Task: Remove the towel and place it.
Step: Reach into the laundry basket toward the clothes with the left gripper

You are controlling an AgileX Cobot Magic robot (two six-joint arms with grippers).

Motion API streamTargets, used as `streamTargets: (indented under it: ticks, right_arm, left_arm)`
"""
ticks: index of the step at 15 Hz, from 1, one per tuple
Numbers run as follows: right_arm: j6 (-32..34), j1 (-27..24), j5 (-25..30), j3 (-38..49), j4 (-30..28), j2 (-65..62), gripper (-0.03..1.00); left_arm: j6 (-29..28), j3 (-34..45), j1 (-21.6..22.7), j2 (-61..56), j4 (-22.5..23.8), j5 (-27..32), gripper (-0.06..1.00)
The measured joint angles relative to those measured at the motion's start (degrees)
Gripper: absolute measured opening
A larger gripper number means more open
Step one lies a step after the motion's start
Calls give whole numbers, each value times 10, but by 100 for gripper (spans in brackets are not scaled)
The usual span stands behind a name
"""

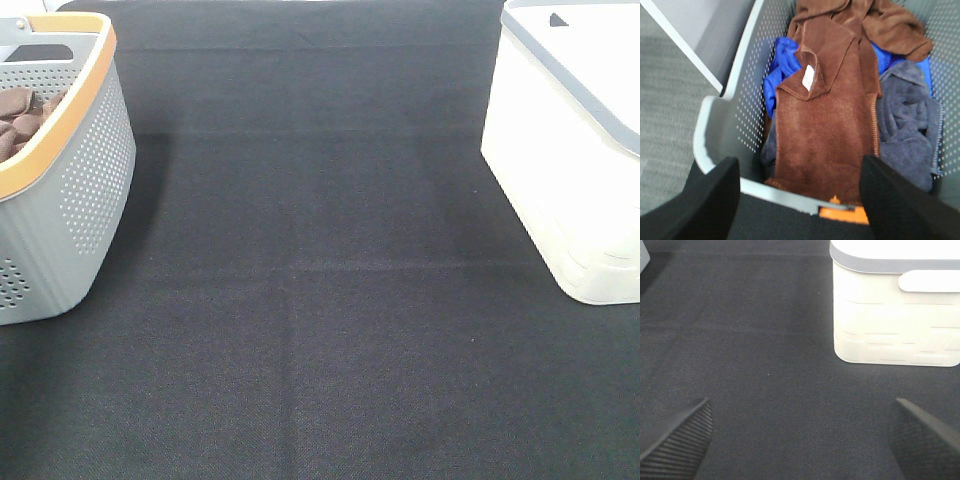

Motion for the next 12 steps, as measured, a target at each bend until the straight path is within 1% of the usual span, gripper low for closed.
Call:
streamTargets:
  ticks: [3,4,7,8,10,12]
  right_arm:
    - [0,0,0,0,0,0,89]
    - [0,0,0,0,0,0,89]
    - [0,0,0,0,0,0,89]
    - [0,0,0,0,0,0,89]
    - [0,0,0,0,0,0,89]
    - [0,0,0,0,0,0,89]
  left_arm:
    - [-11,-60,0,113,7,14,65]
    - [-11,-99,0,164,9,32,65]
    - [-11,-190,2,268,9,66,65]
    - [-11,-214,9,292,5,67,65]
    - [-11,-264,36,340,-18,83,65]
    - [2,-292,62,371,-44,95,65]
